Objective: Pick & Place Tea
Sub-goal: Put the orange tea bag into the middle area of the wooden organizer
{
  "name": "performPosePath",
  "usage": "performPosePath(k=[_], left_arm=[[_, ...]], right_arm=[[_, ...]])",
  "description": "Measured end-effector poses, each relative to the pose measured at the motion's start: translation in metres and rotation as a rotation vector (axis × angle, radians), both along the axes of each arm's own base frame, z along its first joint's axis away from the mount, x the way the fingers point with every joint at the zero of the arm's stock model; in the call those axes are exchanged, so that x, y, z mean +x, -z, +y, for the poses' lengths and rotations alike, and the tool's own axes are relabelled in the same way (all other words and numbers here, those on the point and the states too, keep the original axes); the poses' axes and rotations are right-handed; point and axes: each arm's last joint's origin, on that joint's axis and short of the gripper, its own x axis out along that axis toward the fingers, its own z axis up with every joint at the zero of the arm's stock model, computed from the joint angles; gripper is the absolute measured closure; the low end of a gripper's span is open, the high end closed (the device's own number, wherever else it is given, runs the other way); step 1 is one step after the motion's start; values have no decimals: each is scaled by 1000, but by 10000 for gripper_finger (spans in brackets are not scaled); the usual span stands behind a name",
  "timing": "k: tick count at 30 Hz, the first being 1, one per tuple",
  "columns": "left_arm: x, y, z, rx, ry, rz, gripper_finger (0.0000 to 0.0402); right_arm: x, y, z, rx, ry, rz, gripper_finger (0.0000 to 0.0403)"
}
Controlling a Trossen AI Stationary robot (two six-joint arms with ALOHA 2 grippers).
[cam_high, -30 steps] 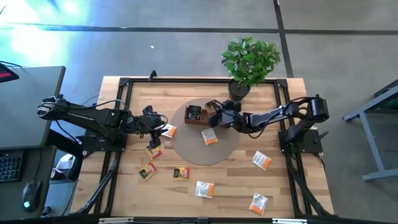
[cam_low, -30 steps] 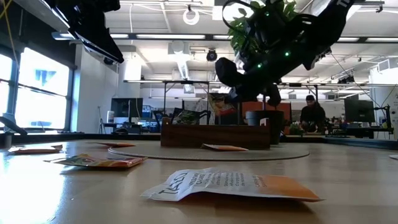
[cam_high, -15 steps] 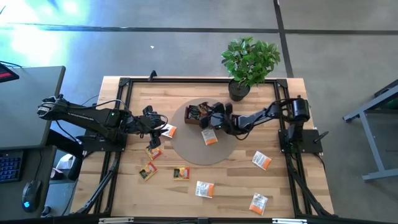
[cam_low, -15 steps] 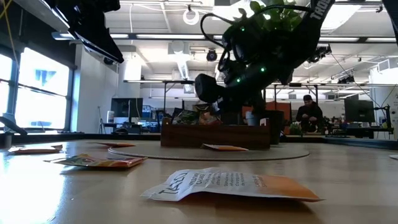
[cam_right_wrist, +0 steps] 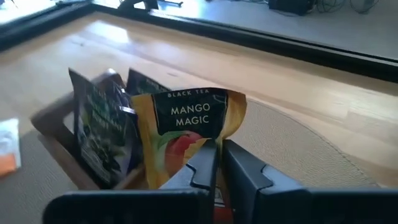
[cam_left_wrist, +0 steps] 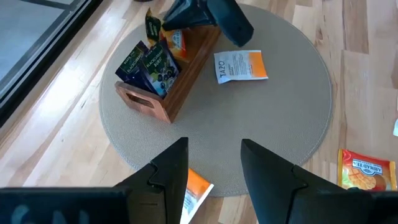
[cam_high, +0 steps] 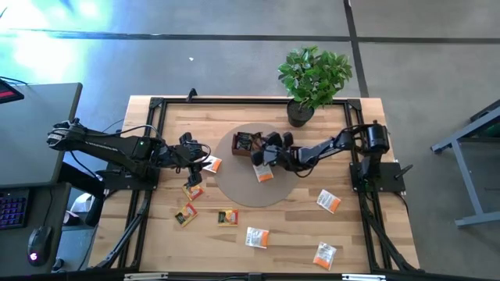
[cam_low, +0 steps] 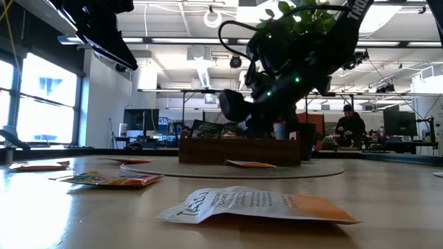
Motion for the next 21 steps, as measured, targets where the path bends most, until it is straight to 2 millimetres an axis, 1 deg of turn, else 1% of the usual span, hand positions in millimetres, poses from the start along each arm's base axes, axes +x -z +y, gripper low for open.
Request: performPosePath(k=[6, 9, 11, 14, 21], left_arm=[[0, 0, 0, -8, 9, 2, 257], [0, 0, 0, -8, 9, 2, 257], [0, 0, 0, -9, 9, 2, 257], [0, 0, 0, -8, 9, 2, 257], [0, 0, 0, -12, 13, 3, 257]], right_arm=[[-3, 3, -2, -18, 12, 55, 320], [-3, 2, -2, -38, 36, 54, 296], [-3, 0, -2, -55, 21, 72, 284], [-4, -11, -1, -84, -18, 83, 276], [-10, -48, 11, -134, -121, 72, 274]])
